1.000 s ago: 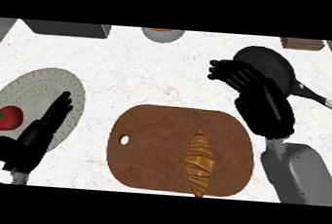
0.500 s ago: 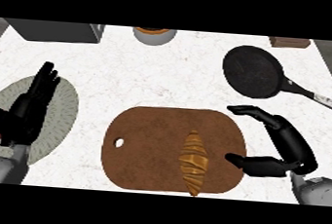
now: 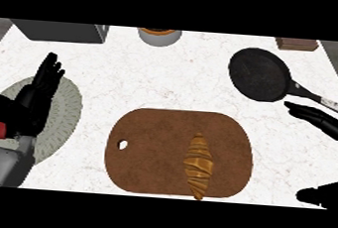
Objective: Pick the croissant from the cutting board and place it in the pan
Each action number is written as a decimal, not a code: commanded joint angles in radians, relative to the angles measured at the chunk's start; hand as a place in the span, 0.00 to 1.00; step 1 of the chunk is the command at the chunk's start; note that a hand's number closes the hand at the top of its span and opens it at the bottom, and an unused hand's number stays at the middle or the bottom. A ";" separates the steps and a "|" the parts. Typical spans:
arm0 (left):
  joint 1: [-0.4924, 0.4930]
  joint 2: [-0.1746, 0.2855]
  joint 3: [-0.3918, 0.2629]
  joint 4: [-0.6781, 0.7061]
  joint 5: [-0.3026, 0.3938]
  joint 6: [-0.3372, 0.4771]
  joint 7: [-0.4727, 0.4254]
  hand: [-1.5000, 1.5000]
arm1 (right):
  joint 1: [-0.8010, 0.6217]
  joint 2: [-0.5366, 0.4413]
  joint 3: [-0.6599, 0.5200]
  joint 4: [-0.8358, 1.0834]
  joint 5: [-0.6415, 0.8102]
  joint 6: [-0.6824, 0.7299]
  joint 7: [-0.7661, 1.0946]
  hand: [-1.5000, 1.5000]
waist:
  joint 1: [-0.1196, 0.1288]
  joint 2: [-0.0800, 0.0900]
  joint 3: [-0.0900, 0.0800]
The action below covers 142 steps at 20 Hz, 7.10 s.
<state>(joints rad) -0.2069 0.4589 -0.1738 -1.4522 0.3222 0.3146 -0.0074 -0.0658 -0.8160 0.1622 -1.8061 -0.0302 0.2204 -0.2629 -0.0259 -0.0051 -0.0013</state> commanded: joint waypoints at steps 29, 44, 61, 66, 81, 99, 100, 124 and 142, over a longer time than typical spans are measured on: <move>-0.030 -0.124 0.093 0.023 -0.148 -0.086 0.052 0.50 | -0.297 0.360 0.262 -0.320 0.192 0.235 0.887 0.00 | 0.026 0.005 0.001; 0.013 -0.151 0.165 -0.002 -0.179 -0.168 0.032 0.50 | -0.265 0.480 0.277 -0.059 0.403 0.352 0.715 0.00 | 0.030 0.006 0.001; -0.021 -0.201 0.188 -0.063 -0.242 -0.172 0.125 0.50 | -0.285 0.550 0.351 0.049 0.682 0.463 0.711 0.00 | 0.030 0.005 0.001; 0.020 -0.235 0.184 -0.053 -0.272 -0.175 0.074 0.50 | -0.272 0.585 0.376 0.108 0.759 0.468 0.684 0.00 | 0.030 0.005 0.001; -0.022 -0.196 0.295 -0.028 -0.243 -0.277 0.101 0.50 | -0.236 0.651 0.353 0.207 0.909 0.499 0.581 0.00 | 0.027 0.005 0.001; 0.057 -0.257 0.284 -0.027 -0.305 -0.272 0.011 0.50 | -0.246 0.631 0.349 0.378 1.041 0.378 0.281 1.00 | 0.030 0.005 0.001; -0.013 -0.291 0.252 -0.030 -0.328 -0.234 0.092 0.50 | -0.219 0.694 0.402 0.364 1.089 0.346 0.319 1.00 | 0.027 0.005 0.001; -0.060 -0.257 0.283 -0.029 -0.308 -0.258 0.139 0.50 | -0.612 0.816 0.385 0.365 1.131 -0.403 1.250 1.00 | 0.036 0.005 0.001; -0.042 -0.265 0.269 -0.034 -0.316 -0.280 0.092 0.50 | -0.668 0.493 -0.191 0.933 0.902 -0.685 0.592 1.00 | 0.057 0.018 0.003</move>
<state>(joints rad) -0.2476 0.1813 0.0956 -1.4736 0.0016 0.0539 0.0860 -0.7304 -0.2656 0.0215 -1.0467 0.8485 -0.3755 0.4371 0.0205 0.0099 0.0008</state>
